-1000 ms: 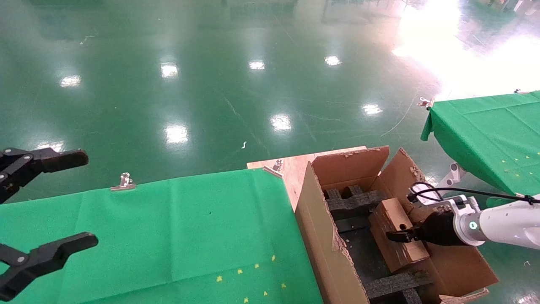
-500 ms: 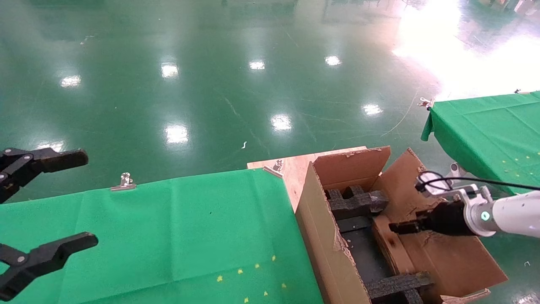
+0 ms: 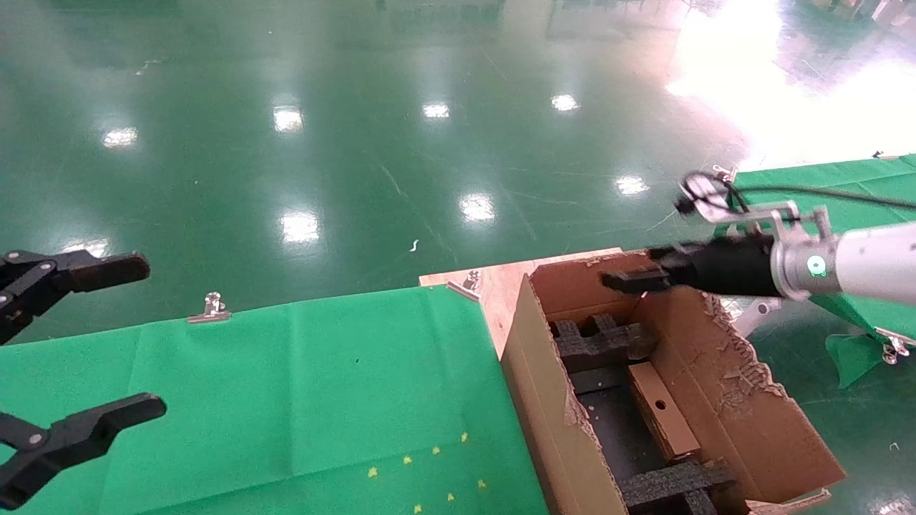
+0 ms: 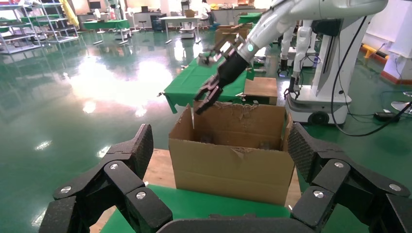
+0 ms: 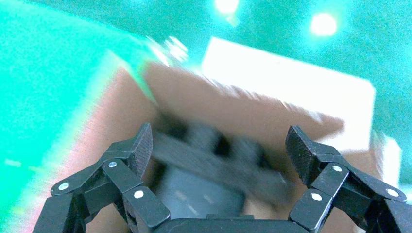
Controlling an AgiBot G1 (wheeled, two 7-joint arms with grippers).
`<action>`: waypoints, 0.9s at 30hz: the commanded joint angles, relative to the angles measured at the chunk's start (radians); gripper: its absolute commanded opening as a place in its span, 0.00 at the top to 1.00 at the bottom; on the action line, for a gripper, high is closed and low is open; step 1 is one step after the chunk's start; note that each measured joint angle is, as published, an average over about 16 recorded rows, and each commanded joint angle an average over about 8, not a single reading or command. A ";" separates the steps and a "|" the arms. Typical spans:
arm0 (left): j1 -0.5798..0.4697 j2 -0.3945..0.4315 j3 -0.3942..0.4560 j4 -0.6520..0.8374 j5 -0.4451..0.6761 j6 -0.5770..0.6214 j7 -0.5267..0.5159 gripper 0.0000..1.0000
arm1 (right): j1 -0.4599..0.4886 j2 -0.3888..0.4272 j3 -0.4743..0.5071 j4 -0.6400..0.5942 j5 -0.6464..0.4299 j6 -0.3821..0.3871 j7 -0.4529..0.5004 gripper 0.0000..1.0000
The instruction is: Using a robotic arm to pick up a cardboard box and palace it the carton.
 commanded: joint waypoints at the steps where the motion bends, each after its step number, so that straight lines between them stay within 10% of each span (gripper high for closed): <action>1: 0.000 0.000 0.000 0.000 0.000 0.000 0.000 0.00 | 0.025 0.010 0.017 0.047 0.016 -0.021 -0.015 0.00; 13: 0.000 0.000 0.000 0.000 0.000 0.000 0.000 0.00 | 0.040 0.035 0.080 0.156 0.183 -0.213 -0.008 0.00; 27: 0.000 0.000 0.000 0.000 0.000 0.000 0.000 0.00 | -0.016 0.025 0.158 0.181 0.173 -0.222 -0.035 0.00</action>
